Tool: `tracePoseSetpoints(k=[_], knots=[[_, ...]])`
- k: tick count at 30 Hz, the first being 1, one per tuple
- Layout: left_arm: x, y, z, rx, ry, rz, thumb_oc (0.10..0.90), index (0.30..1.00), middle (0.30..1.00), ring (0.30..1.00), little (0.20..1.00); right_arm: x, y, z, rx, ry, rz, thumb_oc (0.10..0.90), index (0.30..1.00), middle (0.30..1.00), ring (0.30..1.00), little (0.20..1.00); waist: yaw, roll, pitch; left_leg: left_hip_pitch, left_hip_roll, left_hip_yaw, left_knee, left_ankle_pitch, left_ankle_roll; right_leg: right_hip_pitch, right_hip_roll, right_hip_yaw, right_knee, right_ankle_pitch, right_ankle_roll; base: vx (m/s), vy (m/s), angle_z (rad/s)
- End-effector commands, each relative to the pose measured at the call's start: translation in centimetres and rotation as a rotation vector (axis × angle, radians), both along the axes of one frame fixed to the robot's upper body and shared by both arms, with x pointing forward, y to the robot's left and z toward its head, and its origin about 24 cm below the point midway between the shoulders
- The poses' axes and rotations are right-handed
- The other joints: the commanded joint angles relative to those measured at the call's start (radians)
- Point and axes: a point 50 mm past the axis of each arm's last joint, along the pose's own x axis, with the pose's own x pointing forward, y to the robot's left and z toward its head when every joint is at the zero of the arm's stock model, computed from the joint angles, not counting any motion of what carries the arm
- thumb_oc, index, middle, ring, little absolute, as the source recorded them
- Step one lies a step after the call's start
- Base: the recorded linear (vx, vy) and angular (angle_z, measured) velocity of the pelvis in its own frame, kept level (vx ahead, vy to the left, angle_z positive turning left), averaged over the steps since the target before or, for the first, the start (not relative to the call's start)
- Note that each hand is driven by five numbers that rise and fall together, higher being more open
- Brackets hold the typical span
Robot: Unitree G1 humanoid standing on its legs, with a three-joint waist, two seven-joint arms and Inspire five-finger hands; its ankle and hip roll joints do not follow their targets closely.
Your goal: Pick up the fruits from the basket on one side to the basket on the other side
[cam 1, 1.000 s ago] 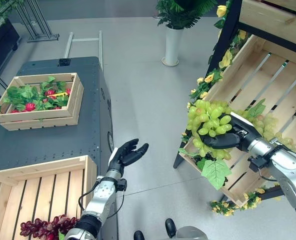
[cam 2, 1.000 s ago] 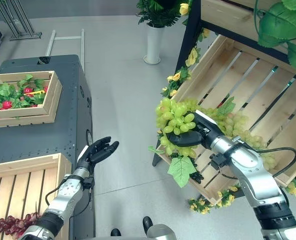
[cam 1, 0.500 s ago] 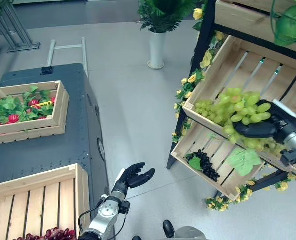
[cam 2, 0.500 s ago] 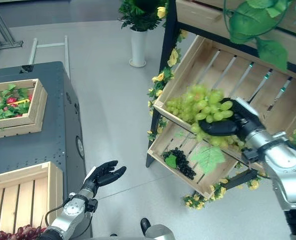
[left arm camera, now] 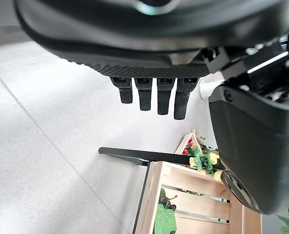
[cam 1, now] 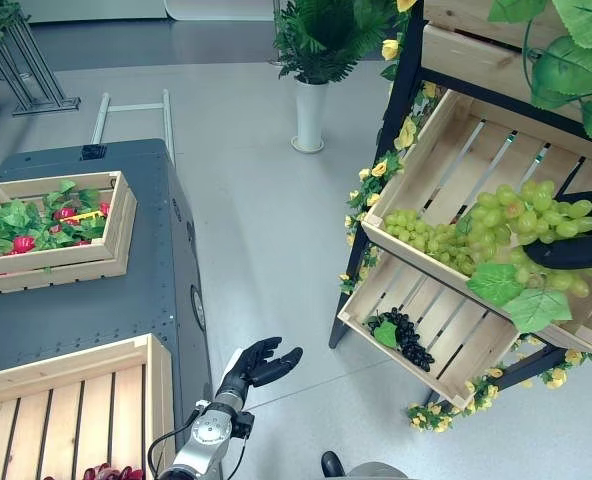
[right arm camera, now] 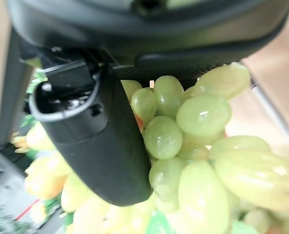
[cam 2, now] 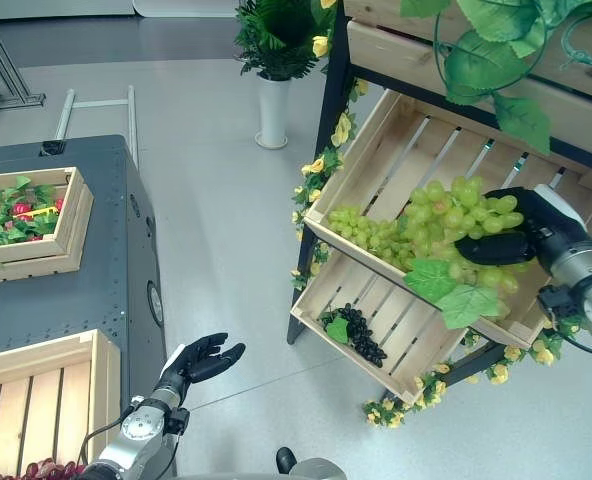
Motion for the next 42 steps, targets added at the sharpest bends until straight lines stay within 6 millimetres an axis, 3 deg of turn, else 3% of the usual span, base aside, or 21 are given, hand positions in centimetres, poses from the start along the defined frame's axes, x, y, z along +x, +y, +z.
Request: tracePoseSetpoints(k=[1, 11, 17, 24, 25, 26, 42], knots=[[2.1, -0.7, 1.8, 0.0, -0.141, -0.094, 0.8, 0.9, 0.9, 0.9, 0.9, -0.1, -1.6, 9.0, -0.063, -0.371, -0.062, 0.4, 0.3, 0.3, 0.3, 0.3, 0.055, -0.026, -0.093, 0.01, 0.01, -0.007, 0.01, -0.117, -0.039, 0.021, 0.029, -0.096, 0.005, -0.005, 0.033, 0.0, 0.0, 0.0], [2.1, -0.3, 1.7, 0.0, -0.116, -0.137, 0.8, 0.9, 0.9, 0.9, 0.9, 1.5, -3.9, 8.2, -0.183, -0.23, -0.205, 0.4, 0.3, 0.3, 0.3, 0.3, 0.093, -0.032, -0.096, 0.014, 0.011, -0.016, 0.01, -0.117, -0.038, 0.027, 0.022, -0.122, 0.002, -0.005, 0.033, -0.01, -0.005, 0.0], [2.4, -0.5, 1.8, -0.002, -0.108, -0.181, 0.8, 0.9, 0.9, 0.9, 0.9, 2.8, -4.5, 6.8, -0.045, -0.195, -0.264, 0.4, 0.3, 0.3, 0.3, 0.3, 0.109, -0.026, -0.09, 0.02, 0.008, -0.025, 0.01, -0.117, -0.037, 0.034, 0.015, -0.134, 0.002, -0.007, 0.031, 0.0, 0.0, 0.0], [2.6, -0.7, 1.8, -0.003, -0.099, -0.197, 0.8, 0.9, 0.9, 0.9, 0.9, 3.9, -4.3, 6.3, -0.004, -0.162, -0.28, 0.4, 0.3, 0.3, 0.3, 0.3, 0.12, -0.018, -0.088, 0.025, 0.006, -0.031, 0.01, -0.119, -0.037, 0.038, 0.01, -0.141, 0.002, -0.008, 0.029, 0.0, -0.003, 0.07], [2.6, -0.7, 1.8, -0.003, -0.1, -0.197, 0.8, 0.9, 0.9, 0.9, 0.9, 4.1, -4.3, 6.2, 0.006, -0.153, -0.281, 0.673, 0.709, 0.709, 0.709, 0.709, 0.121, -0.017, -0.087, 0.025, 0.005, -0.032, 0.01, -0.119, -0.037, 0.038, 0.01, -0.141, 0.002, -0.008, 0.029, 0.0, 0.0, 0.0], [2.6, -0.7, 1.8, -0.003, -0.1, -0.197, 0.8, 0.9, 0.9, 0.9, 0.9, 4.2, -4.2, 6.2, 0.013, -0.15, -0.279, 0.8, 0.9, 0.9, 0.9, 0.9, 0.122, -0.017, -0.087, 0.025, 0.005, -0.033, 0.01, -0.118, -0.037, 0.038, 0.01, -0.142, 0.002, -0.007, 0.029, 0.0, 0.0, 0.0], [2.2, -0.3, 1.7, -0.005, -0.089, -0.191, 0.8, 0.9, 0.9, 0.9, 0.9, 4.2, -3.0, 6.2, -0.038, -0.246, -0.229, 0.8, 0.9, 0.9, 0.9, 0.9, 0.114, -0.011, -0.085, 0.024, 0.001, -0.038, 0.01, -0.119, -0.032, 0.037, 0.009, -0.136, 0.002, -0.007, 0.029, 0.0, 0.0, 0.0]])
